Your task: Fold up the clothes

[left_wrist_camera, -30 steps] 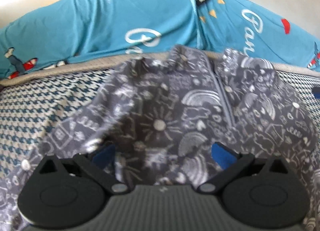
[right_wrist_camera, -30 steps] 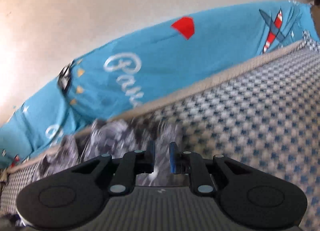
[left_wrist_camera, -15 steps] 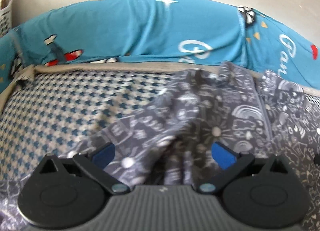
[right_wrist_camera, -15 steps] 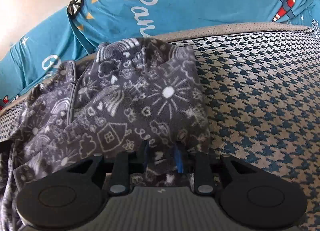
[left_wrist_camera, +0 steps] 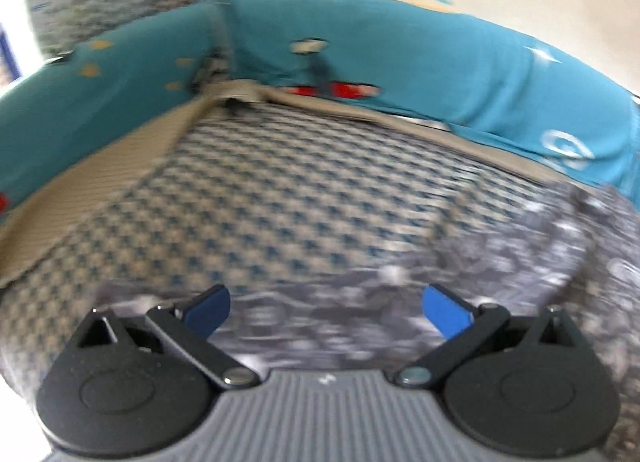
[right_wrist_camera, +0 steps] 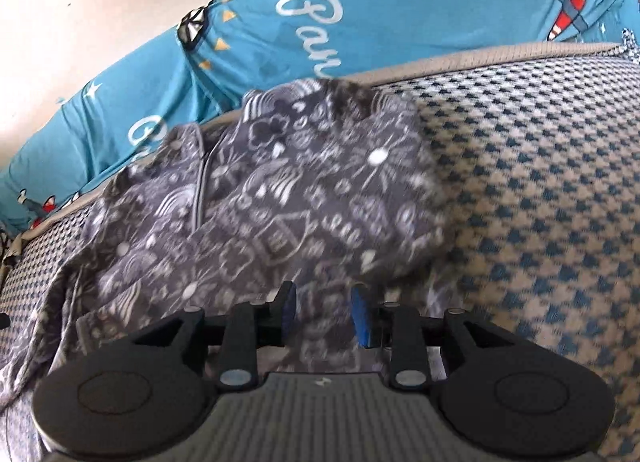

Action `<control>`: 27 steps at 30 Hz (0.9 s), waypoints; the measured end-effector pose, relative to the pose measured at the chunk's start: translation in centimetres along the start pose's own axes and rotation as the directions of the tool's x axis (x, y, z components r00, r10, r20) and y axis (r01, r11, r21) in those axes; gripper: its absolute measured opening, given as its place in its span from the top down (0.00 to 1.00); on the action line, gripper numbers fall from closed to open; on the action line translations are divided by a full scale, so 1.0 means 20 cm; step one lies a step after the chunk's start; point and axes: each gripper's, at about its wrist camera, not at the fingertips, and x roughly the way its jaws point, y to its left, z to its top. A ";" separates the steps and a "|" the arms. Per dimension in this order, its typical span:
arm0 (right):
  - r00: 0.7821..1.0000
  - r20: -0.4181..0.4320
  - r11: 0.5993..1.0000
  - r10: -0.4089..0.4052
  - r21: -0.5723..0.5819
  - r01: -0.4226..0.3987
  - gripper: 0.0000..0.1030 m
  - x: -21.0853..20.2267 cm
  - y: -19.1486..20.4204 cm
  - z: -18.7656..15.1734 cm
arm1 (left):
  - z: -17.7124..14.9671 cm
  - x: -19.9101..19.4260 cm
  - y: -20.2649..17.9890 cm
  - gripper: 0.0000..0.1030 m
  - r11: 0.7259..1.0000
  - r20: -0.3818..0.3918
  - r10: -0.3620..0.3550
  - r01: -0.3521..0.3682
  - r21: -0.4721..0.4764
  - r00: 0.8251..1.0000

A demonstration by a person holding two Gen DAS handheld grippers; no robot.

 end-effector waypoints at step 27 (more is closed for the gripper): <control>0.995 -0.080 0.990 0.051 0.133 -0.040 0.62 0.04 0.00 -0.08 | -0.13 0.00 0.56 0.65 0.921 -0.049 0.081 -0.094 -0.377 0.995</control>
